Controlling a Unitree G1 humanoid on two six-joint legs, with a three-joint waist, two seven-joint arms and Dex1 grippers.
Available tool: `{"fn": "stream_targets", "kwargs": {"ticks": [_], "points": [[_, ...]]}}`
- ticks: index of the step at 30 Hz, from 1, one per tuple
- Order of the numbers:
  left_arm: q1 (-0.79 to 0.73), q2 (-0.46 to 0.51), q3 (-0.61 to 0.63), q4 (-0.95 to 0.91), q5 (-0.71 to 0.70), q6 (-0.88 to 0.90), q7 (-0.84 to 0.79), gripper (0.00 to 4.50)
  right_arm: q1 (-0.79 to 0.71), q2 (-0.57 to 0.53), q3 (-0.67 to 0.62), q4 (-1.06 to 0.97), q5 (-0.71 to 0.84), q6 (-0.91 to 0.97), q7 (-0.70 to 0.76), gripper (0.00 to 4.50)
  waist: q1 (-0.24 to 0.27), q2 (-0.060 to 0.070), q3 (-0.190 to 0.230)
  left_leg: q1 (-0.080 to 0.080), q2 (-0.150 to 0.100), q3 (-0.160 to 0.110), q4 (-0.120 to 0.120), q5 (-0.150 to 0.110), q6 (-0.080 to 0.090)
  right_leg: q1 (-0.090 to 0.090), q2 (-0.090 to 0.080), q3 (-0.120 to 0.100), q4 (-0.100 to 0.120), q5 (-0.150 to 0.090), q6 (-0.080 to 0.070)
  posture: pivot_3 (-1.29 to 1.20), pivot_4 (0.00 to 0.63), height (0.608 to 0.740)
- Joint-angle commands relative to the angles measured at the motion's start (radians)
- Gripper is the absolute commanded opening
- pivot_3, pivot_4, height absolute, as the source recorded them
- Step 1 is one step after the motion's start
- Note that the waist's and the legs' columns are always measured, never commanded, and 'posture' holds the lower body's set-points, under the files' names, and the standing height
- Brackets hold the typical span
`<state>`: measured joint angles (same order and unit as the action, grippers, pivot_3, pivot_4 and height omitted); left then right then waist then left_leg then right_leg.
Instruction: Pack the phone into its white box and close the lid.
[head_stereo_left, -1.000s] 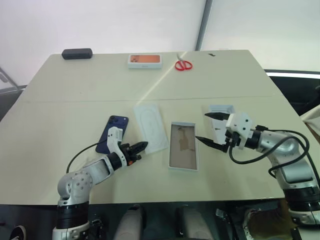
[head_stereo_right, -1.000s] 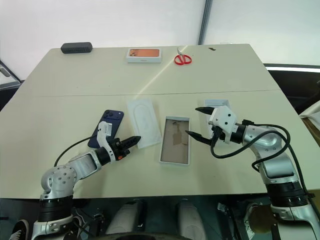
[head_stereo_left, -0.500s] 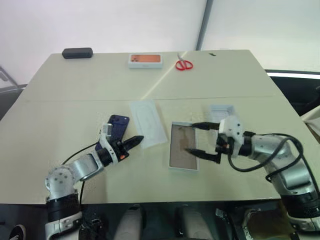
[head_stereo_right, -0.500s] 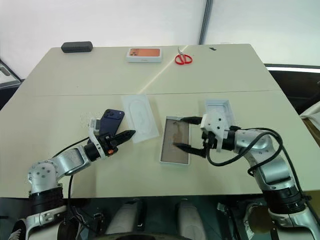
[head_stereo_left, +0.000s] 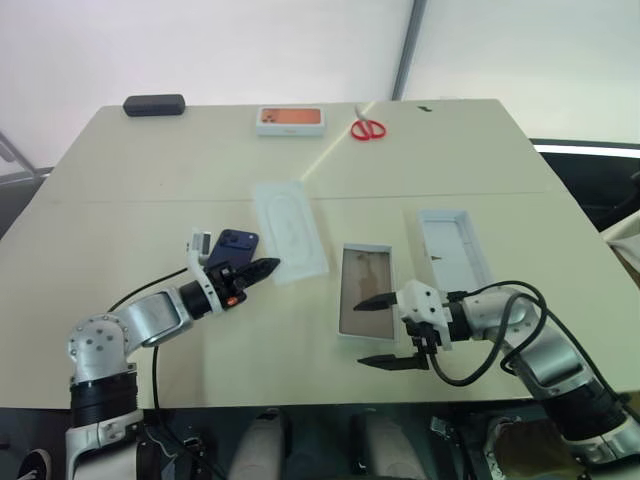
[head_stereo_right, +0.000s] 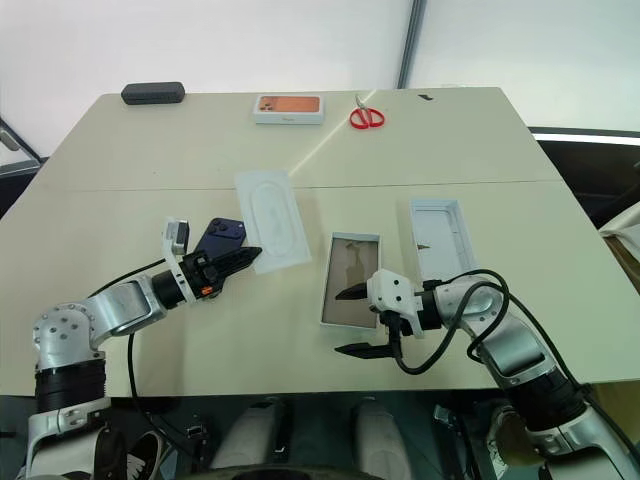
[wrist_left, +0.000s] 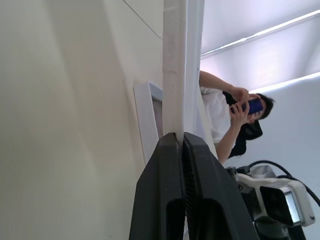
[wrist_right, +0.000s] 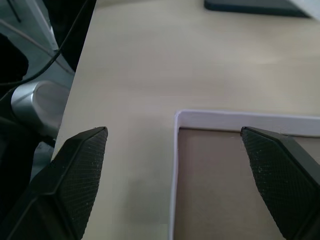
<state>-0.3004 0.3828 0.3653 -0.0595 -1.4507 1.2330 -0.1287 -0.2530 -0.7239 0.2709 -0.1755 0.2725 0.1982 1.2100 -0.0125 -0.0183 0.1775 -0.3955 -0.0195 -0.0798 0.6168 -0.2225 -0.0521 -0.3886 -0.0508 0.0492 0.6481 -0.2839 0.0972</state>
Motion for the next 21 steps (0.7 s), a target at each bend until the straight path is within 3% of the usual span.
{"fn": "stream_targets", "kwargs": {"ticks": [1, 4, 6, 21], "points": [[-0.004, 0.009, -0.011, -0.043, -0.003, -0.026, -0.021, 0.00, -0.024, -0.001, 0.011, 0.029, -0.048, -0.060, 0.011, 2.56, 0.000, 0.000, 0.000, 0.000, 0.000, 0.000, 0.000, 0.000, 0.000, 0.000, 0.000, 0.000, 0.000, 0.000, 0.000, 0.00, 0.150, 0.740], [-0.008, 0.004, -0.020, -0.042, -0.002, -0.035, -0.024, 0.00, -0.043, 0.025, 0.005, 0.061, -0.051, -0.072, 0.007, 0.90, 0.001, 0.000, 0.000, 0.000, 0.000, 0.000, 0.000, 0.000, 0.000, 0.000, 0.000, 0.000, 0.000, 0.000, 0.000, 0.00, 0.150, 0.740], [-0.013, 0.002, -0.025, -0.037, -0.007, -0.042, -0.021, 0.00, -0.063, 0.045, 0.003, 0.098, -0.068, -0.099, -0.005, 0.06, -0.002, 0.000, 0.000, 0.000, 0.000, 0.000, 0.000, 0.000, 0.000, 0.000, 0.000, 0.000, 0.000, 0.000, 0.000, 0.00, 0.150, 0.740], [-0.059, -0.018, -0.056, 0.006, -0.029, -0.062, -0.035, 0.00, -0.268, 0.160, 0.008, 0.357, -0.157, -0.317, -0.036, 0.06, -0.001, -0.001, 0.001, -0.001, 0.000, -0.001, 0.000, 0.001, -0.001, -0.001, 0.001, -0.001, 0.000, 0.001, 0.002, 0.00, 0.150, 0.740]]}}
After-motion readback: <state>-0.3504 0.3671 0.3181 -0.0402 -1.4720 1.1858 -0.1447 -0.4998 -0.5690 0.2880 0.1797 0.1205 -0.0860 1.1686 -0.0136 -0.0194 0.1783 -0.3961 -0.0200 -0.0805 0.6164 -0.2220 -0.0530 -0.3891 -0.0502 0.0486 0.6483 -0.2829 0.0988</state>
